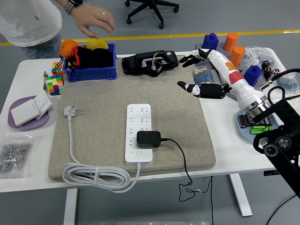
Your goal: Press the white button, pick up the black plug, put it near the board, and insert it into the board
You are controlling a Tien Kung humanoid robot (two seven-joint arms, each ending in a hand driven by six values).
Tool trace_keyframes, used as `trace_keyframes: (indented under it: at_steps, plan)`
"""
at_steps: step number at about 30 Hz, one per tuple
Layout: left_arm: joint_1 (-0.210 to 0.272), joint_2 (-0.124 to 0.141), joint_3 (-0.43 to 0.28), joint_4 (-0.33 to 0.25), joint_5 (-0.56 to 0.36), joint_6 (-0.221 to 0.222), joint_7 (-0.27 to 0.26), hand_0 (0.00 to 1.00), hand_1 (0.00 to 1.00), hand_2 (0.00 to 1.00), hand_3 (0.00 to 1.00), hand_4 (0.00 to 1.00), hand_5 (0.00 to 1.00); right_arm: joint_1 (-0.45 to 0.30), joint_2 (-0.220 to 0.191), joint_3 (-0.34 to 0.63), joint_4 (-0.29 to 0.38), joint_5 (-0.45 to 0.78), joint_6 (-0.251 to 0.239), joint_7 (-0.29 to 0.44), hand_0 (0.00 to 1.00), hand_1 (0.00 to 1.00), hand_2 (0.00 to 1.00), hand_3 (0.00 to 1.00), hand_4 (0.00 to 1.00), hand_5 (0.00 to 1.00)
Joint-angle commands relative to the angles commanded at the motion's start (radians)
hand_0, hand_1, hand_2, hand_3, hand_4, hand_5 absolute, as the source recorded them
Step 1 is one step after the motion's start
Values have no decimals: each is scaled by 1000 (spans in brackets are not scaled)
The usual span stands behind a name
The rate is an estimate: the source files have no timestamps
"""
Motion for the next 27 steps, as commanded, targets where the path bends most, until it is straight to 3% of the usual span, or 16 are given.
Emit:
trace_keyframes:
  at_steps: [3,4,9,10,15,16,21,22,27]
  plan:
    - [-2,0,5,0,-3,0,-1,833,798,776,804,600,496,-36,7,70,3,18,-1,8,713,667,605,635,928,288]
    - [-3,0,4,0,-2,0,-2,833,799,777,804,600,497,-49,8,95,4,23,-1,10,850,813,740,760,953,320]
    - [-8,1,14,0,-11,0,-5,833,799,777,804,600,497,-109,14,203,18,37,1,19,850,813,740,760,953,320]
    - [-9,2,15,0,-12,0,-6,833,799,777,803,600,496,-126,19,233,22,46,1,24,896,878,835,841,991,454]
    - [-11,1,18,0,-11,-1,-6,833,799,777,803,600,496,-166,33,319,35,96,-1,53,896,878,835,841,991,454]
    - [-11,1,19,0,-11,-1,-7,833,799,776,803,600,496,-173,35,334,37,106,-2,59,920,899,869,888,998,681]
    - [-13,-1,28,0,-16,-2,-9,833,799,776,803,600,496,-181,49,386,45,120,-1,63,920,899,869,888,998,681]
    - [-15,-1,36,0,-22,-2,-10,832,799,778,803,600,496,-179,52,397,48,123,-1,65,924,902,879,906,998,789]
    - [-19,-3,82,0,-65,-1,-20,832,799,778,803,600,496,-176,60,423,60,132,-17,85,924,902,879,906,998,789]
